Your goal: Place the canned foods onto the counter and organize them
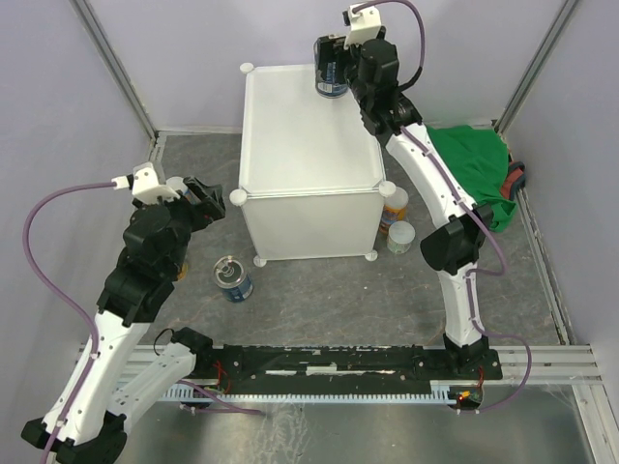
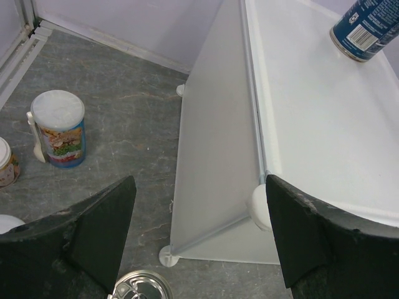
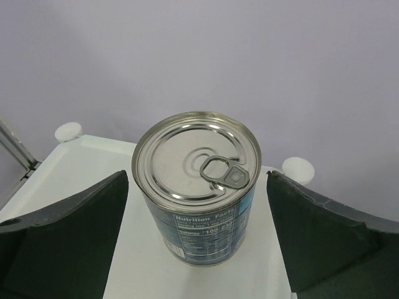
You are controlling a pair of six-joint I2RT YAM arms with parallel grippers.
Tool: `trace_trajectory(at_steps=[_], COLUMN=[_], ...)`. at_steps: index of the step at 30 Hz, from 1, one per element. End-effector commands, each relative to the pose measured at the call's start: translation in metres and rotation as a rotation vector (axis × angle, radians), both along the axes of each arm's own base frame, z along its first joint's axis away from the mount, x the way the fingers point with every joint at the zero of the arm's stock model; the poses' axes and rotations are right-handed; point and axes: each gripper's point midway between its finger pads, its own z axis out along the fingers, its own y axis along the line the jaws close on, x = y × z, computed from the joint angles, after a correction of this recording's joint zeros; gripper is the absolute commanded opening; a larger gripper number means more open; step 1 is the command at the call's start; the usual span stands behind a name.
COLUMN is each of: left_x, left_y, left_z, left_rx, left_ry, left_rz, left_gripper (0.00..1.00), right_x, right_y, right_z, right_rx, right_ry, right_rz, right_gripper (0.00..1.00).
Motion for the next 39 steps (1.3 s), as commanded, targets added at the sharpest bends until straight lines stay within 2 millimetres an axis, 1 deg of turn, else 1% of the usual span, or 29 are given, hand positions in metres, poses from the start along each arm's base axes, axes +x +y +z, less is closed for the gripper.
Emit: trace_trajectory(at_steps=[1,6,9,11,14,17,18,20,23,24,25,28,33,35,37,39], left_x=[-0.002,-0.002,-0.002,-0.003,-0.002,-0.003,-0.003,-0.002,0.0,0.002,0.003,0.003,0.001,0.001,0.002,0.002], left_y=[0.002,0.002,0.004,0.006,0.01,0.024,0.028,0.032,0.034,0.033,0.032,0.033,0.035,0.035,0.033,0.031], left_z=[0.009,0.007,0.008,0.008,0.009,0.011,0.012,0.015,0.016,0.015,0.015,0.013,0.02,0.021,0.02,0.019], left_rx=[-0.045,-0.05,-0.054,-0.057,-0.057,-0.039,-0.032,-0.022,-0.012,-0.009,-0.009,-0.009,-0.002,0.008,0.021,0.029], left_ry=[-0.032,-0.03,-0.029,-0.027,-0.025,-0.019,-0.019,-0.021,-0.014,-0.011,-0.01,-0.008,-0.017,-0.01,0.009,0.023], left_rz=[0.022,0.023,0.034,0.045,0.069,0.146,0.168,0.193,0.209,0.206,0.205,0.209,0.214,0.21,0.201,0.19], left_gripper=[0.91,0.91,0.91,0.91,0.91,0.92,0.93,0.93,0.94,0.94,0.94,0.94,0.96,0.97,0.97,0.97], right_x=[-0.03,-0.041,-0.053,-0.067,-0.098,-0.136,-0.153,-0.179,-0.222,-0.234,-0.25,-0.297,-0.373,-0.396,-0.416,-0.428], right_y=[-0.01,-0.01,-0.009,-0.005,0.012,0.033,0.036,0.047,0.068,0.076,0.083,0.097,0.115,0.12,0.124,0.126], right_z=[0.062,0.068,0.076,0.084,0.094,0.095,0.1,0.095,0.076,0.06,0.051,0.025,-0.016,-0.035,-0.056,-0.076], right_rx=[0.063,0.051,0.037,0.022,-0.04,-0.103,-0.101,-0.098,-0.092,-0.108,-0.115,-0.161,-0.257,-0.295,-0.294,-0.28], right_ry=[-0.114,-0.116,-0.131,-0.144,-0.177,-0.195,-0.204,-0.195,-0.162,-0.132,-0.118,-0.067,0.004,0.041,0.102,0.16], right_rz=[0.017,0.026,0.035,0.047,0.078,0.122,0.141,0.191,0.292,0.322,0.356,0.438,0.592,0.634,0.692,0.735], right_gripper=[0.99,0.99,0.99,0.99,0.99,0.99,0.99,0.99,1.0,1.0,1.0,1.0,1.0,1.0,1.0,1.0])
